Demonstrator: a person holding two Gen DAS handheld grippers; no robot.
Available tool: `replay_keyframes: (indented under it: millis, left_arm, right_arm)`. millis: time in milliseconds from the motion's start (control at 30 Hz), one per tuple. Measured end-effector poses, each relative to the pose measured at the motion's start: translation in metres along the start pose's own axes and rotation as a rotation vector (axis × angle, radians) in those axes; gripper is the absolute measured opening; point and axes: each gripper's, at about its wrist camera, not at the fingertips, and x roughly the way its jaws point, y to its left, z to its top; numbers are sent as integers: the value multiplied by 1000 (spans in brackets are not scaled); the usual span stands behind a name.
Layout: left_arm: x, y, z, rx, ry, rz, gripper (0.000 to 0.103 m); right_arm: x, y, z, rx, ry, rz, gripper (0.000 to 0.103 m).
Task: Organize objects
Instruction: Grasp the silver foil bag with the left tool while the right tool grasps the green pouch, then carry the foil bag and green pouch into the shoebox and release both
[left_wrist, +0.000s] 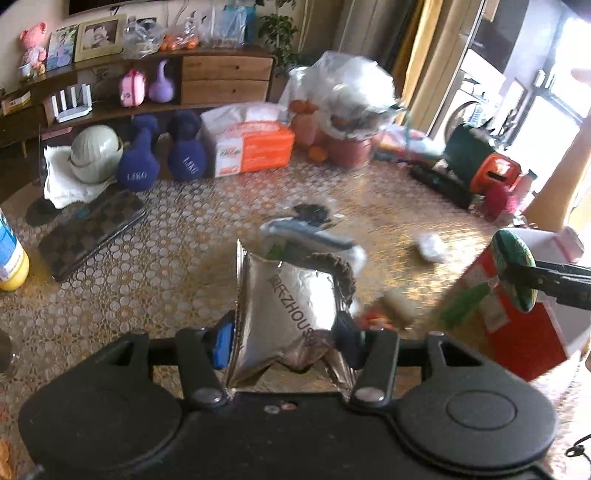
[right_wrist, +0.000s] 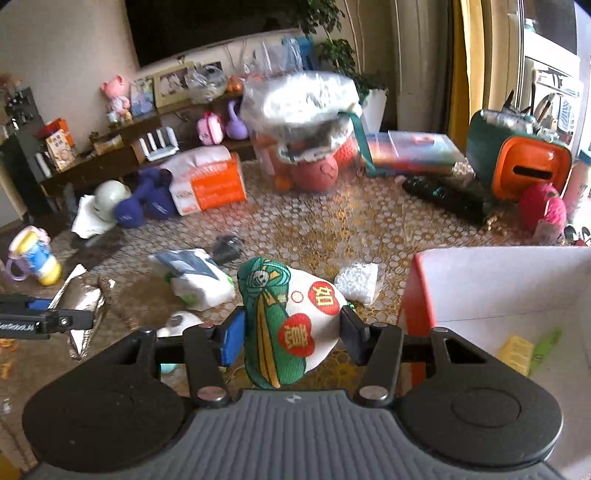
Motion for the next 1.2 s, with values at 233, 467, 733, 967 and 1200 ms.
replay_keyframes:
  millis: [233, 467, 733, 967, 1200]
  left_arm:
    - [-50, -44, 11, 59, -24, -51, 54]
    - [-76, -101, 16, 145, -8, -115, 55]
    - [-71, -180, 14, 265, -5, -205, 55]
    - [-53, -240, 11, 306, 14, -291, 55]
    - [-40, -260, 9, 291, 15, -315, 55]
  right_arm:
    - [-72, -5, 8, -26, -43, 43, 53]
    - [-128, -22, 8, -43, -61, 25, 53]
    - [-171, -63, -3, -35, -97, -46, 53]
    - [-189, -110, -15, 22, -110, -114, 53]
    - [-186, -141, -23, 65, -93, -141, 53]
